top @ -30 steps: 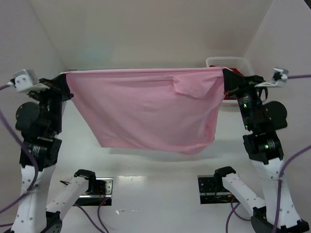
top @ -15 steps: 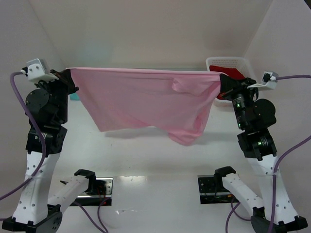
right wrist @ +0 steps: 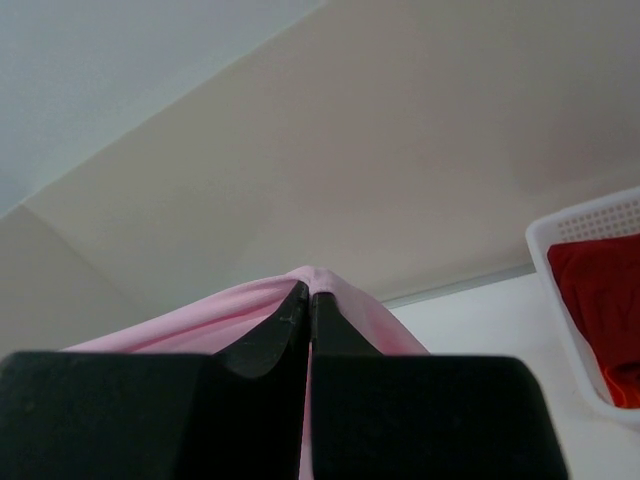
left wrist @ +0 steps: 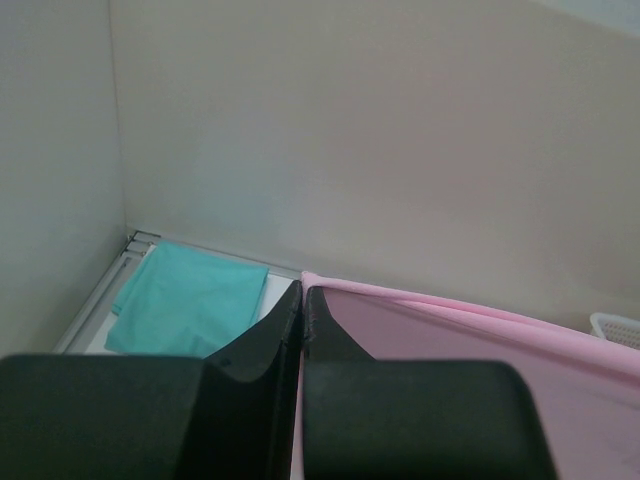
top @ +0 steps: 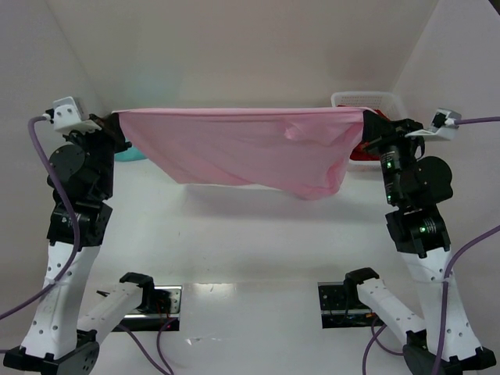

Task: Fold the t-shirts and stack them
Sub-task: Flatten out the tshirt

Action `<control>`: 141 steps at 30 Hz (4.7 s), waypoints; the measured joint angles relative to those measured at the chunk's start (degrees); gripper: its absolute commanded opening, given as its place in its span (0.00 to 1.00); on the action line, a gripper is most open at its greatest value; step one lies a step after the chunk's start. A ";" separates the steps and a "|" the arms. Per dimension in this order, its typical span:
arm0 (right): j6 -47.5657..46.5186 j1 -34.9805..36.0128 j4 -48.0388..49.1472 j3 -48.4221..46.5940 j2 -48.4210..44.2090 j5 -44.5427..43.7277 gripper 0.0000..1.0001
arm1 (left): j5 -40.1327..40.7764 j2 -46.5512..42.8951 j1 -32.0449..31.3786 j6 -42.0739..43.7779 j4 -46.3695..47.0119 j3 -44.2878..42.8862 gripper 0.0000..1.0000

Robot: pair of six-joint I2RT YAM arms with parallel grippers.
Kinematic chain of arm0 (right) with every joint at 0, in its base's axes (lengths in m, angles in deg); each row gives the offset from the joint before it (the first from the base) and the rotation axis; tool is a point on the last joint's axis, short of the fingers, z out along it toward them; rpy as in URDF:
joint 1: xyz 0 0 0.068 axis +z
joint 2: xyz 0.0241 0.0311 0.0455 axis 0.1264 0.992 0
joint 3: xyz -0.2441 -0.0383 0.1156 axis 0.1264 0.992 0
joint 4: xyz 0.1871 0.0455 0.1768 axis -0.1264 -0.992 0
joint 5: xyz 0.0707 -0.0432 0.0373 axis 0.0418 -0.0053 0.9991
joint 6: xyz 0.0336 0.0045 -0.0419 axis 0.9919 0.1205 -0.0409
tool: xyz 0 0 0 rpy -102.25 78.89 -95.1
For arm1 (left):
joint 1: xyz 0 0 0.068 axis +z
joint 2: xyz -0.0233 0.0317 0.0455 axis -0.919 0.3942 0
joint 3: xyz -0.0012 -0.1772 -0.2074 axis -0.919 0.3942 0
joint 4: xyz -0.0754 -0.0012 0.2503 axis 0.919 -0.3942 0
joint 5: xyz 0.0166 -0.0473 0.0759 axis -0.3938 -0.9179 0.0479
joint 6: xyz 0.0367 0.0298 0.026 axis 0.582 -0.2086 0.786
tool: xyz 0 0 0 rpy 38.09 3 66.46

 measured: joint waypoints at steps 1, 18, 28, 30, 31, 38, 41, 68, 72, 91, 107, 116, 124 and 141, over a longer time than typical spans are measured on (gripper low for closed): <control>-0.02 0.00 0.07 -0.66 0.00 0.35 0.00 | -0.09 -0.42 0.00 -0.02 0.17 0.00 0.00; -0.17 -0.87 1.27 -2.60 7.93 1.07 0.00 | -4.02 2.34 0.55 -0.59 1.75 3.89 0.00; 2.19 -1.01 -0.24 -2.40 3.26 5.68 0.00 | -3.45 -5.84 0.55 -3.50 -3.58 5.25 0.00; 3.23 -1.01 -0.52 -2.29 0.28 8.26 0.00 | -3.41 -9.57 0.55 -3.65 -5.03 5.03 0.00; 3.74 -1.01 -0.63 -2.12 -1.53 9.84 0.00 | -3.39 -11.21 0.55 -3.72 -5.88 4.74 0.00; 6.62 -1.01 -2.10 -2.21 -12.33 18.40 0.00 | -3.21 -21.22 0.55 -4.37 -11.43 -0.04 0.00; 7.04 -1.01 -4.66 -3.96 -15.08 19.58 0.00 | -2.93 -22.14 0.55 -4.83 -11.63 -1.14 0.00; 9.03 -5.33 8.74 17.25 25.05 1.84 0.00 | -0.98 26.14 2.03 -5.38 6.78 11.39 0.00; 8.11 -5.33 10.78 17.53 28.02 1.84 0.00 | -0.81 30.64 2.36 -5.95 8.24 11.61 0.00; 9.16 -5.51 13.66 16.13 9.05 7.80 0.00 | -1.55 11.56 2.71 -7.91 7.78 13.07 0.00; 11.87 -5.55 5.25 5.64 -6.73 12.92 0.00 | -2.75 -4.59 2.73 -7.74 0.85 4.33 0.00; 12.63 -5.99 6.78 13.81 11.87 7.43 0.00 | -3.04 22.56 2.89 -7.74 1.90 6.62 0.00; 12.63 -6.27 9.49 19.63 22.53 6.19 0.00 | -2.99 35.08 3.41 -7.72 3.98 7.04 0.00; 8.41 -6.47 17.35 13.29 30.21 7.32 0.00 | -3.67 39.34 3.76 -7.13 7.39 3.26 0.00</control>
